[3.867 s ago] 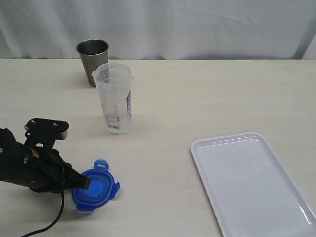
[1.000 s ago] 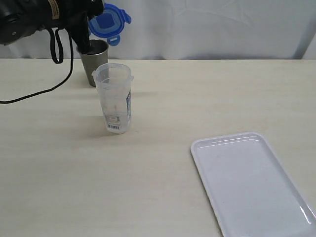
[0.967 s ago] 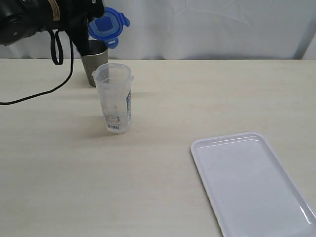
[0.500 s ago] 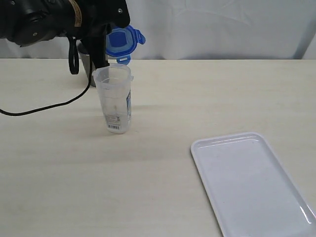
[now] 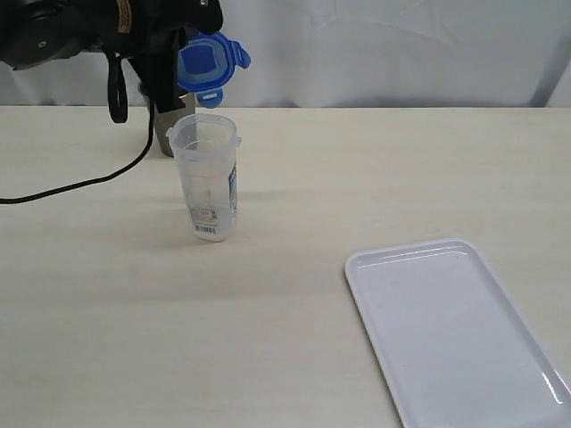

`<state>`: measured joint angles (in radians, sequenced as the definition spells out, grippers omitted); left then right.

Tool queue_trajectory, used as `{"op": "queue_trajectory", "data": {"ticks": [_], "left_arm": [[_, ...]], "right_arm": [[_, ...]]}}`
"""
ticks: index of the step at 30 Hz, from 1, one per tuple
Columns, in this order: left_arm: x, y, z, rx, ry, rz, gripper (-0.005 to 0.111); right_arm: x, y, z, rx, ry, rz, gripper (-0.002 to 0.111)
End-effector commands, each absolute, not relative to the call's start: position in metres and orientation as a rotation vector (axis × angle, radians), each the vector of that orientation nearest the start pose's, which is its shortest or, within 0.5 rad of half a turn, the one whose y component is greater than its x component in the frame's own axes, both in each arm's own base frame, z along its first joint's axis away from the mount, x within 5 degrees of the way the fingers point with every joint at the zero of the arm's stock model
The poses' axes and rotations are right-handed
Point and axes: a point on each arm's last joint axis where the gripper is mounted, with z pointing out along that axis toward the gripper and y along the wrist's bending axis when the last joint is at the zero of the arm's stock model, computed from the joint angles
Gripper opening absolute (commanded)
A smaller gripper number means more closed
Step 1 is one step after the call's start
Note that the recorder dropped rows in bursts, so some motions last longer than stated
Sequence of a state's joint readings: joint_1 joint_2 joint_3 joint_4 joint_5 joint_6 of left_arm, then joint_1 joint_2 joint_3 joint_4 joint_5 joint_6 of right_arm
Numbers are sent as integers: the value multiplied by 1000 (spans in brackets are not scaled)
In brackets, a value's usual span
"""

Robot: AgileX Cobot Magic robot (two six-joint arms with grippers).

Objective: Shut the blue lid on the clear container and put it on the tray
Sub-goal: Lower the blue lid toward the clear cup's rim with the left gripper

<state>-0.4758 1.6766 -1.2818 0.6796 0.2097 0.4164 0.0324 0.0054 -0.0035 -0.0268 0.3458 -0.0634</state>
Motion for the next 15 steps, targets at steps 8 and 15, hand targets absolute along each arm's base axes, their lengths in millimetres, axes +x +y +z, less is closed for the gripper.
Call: {"op": "queue_trajectory", "data": {"ticks": [8,15], "left_arm": [[351,-165,306,1392,1595,521,0],[352,-172,312,1312,1547,434,0]], "right_arm": [[54,0,182,-101,1823,-56,4],[54,0,182,-101,1823,-56,4]]}}
